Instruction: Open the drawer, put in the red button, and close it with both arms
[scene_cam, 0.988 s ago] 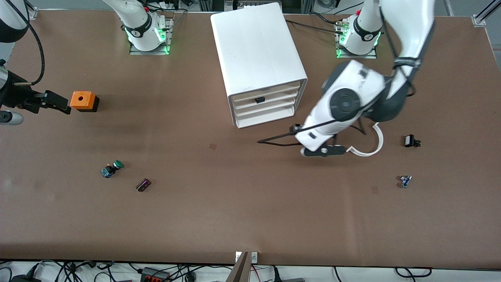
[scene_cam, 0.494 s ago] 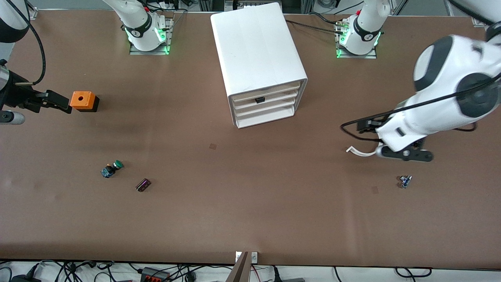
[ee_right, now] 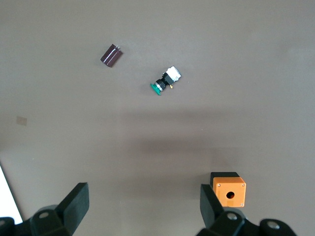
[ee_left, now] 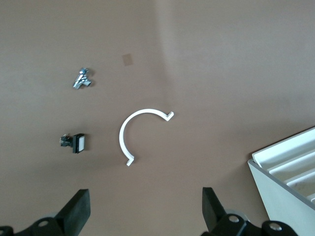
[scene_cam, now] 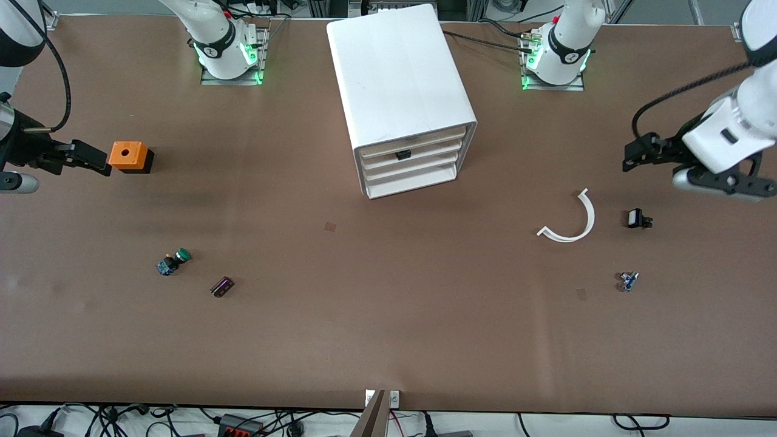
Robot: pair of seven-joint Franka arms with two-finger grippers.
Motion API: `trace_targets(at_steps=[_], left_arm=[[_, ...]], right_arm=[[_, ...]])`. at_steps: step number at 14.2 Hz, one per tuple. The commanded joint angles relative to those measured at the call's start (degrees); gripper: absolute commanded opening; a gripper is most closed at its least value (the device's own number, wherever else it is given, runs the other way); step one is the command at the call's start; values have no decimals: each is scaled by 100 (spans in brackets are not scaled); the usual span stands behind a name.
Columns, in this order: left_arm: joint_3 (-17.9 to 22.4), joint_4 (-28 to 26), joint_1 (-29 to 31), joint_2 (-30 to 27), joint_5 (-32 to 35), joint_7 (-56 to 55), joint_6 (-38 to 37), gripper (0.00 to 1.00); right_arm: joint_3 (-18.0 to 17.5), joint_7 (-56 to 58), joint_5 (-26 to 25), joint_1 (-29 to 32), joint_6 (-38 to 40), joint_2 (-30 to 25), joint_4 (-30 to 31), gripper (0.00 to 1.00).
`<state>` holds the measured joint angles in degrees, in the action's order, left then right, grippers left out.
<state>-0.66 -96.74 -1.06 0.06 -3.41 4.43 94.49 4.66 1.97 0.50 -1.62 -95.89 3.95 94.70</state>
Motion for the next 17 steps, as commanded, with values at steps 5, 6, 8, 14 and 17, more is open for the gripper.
trace_targets(at_steps=[5, 6, 8, 14, 17], left_arm=[[22, -548, 247, -419, -142, 400, 210, 100], [22, -470, 247, -349, -142, 392, 210, 100], [31, -276, 247, -199, -63, 418, 175, 100], [48, -188, 282, -129, -10, 462, 17, 100], [-13, -126, 265, -120, -10, 418, -10, 100]], right_arm=[[-9, 58, -85, 4, 26, -114, 92, 100], [-18, 58, -85, -5, 35, -123, 92, 100], [-18, 58, -85, -5, 35, -132, 92, 100], [-18, 58, -94, -14, 18, -114, 83, 100], [-27, 58, -85, -14, 0, -114, 92, 100]])
